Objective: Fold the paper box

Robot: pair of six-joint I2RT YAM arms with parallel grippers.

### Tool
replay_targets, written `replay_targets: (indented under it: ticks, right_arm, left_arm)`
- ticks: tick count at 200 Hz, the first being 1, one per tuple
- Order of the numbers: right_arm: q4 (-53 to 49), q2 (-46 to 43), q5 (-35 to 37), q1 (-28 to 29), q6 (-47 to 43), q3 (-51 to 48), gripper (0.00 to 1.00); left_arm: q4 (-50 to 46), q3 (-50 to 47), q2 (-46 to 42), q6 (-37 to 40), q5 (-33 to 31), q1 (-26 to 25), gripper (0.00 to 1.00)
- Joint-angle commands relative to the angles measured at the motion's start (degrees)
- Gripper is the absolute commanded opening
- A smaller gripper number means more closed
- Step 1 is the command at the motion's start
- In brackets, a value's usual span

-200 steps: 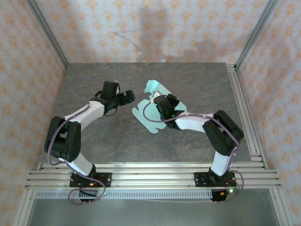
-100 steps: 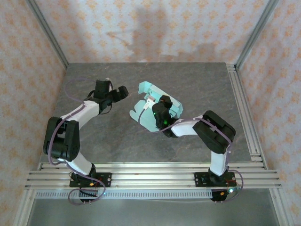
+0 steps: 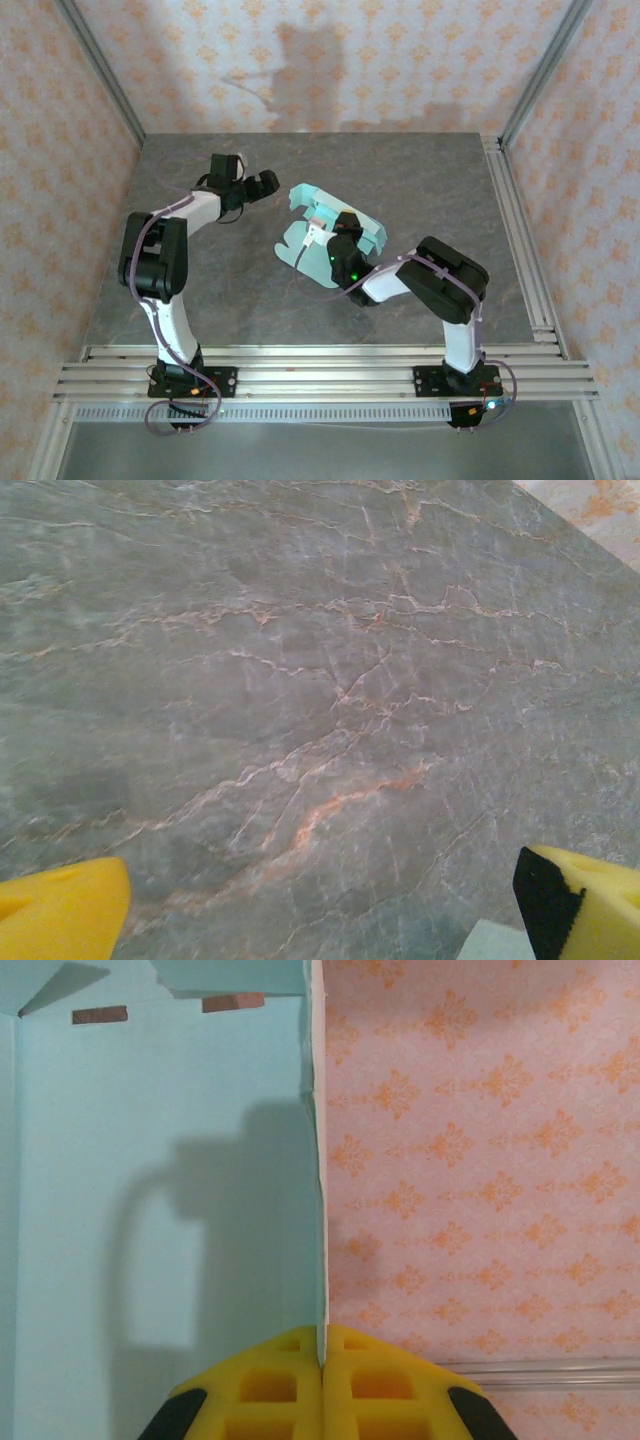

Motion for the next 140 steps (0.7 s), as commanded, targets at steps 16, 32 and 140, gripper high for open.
replay_targets:
  ticks: [16,32,140]
  right_arm:
    - [2.05,0.94,-0.33,0.58,0.77,-0.39,0.0]
    - [0.01,0.68,-0.39,0.57,1.97,-0.02,0.0]
    - [-12.57,-1.46,-0.03,0.58,9.64,2.71,0.0]
  left_arm:
    - [-6.22,7.9,6.19,3.52,3.93,-1.04,0.88]
    - [-8.02,11.15,8.63,4.89,6.1,-1.93,0.84]
    - [-0.28,4.04,4.76,3.33,7.44,-6.26,0.77]
